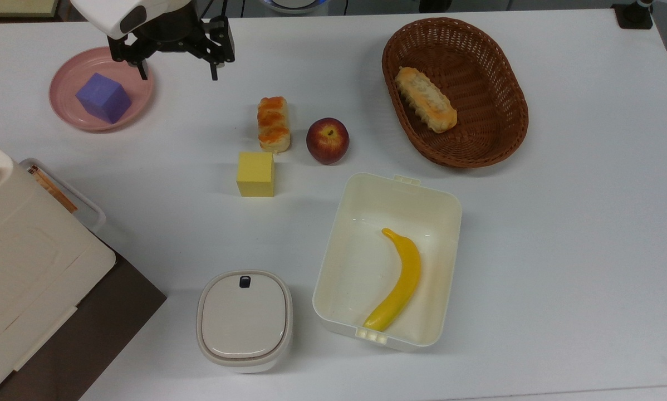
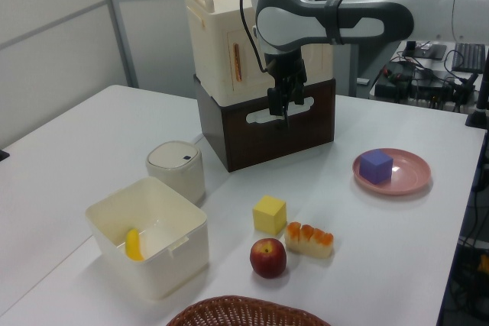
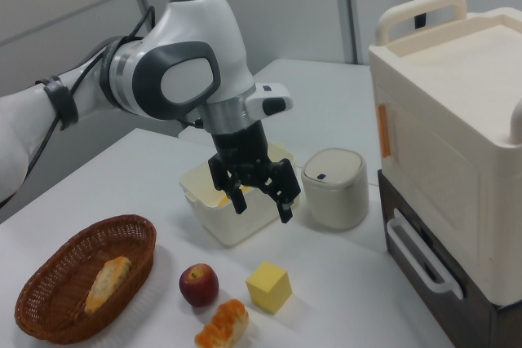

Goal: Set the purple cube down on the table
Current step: 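Move the gripper over the purple cube on the pink plate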

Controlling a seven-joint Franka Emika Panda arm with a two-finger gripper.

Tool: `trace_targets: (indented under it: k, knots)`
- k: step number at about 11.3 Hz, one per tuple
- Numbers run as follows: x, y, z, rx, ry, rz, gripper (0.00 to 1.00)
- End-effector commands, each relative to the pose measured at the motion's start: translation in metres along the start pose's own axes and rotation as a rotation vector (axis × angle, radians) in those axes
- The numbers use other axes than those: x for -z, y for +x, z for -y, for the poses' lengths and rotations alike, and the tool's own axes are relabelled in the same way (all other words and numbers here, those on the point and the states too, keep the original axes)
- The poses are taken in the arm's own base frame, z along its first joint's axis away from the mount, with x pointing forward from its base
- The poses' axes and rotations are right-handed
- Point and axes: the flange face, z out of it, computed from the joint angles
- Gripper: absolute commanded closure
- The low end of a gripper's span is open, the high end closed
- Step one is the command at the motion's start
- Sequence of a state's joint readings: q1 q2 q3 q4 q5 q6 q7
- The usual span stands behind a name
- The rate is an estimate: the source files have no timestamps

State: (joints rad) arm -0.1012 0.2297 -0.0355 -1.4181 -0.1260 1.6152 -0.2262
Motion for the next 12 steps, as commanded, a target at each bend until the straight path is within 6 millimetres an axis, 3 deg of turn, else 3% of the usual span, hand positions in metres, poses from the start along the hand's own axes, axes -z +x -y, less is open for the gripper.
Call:
trace_targets:
  k: [1, 8, 12]
  knots:
    - [0.008, -0.006, 0.001, -0.029, 0.016, -0.013, 0.00]
    - [0.003, -0.008, -0.009, -0.035, 0.009, 0.000, 0.00]
    - [-0.037, -0.026, -0.064, -0.115, 0.045, 0.100, 0.00]
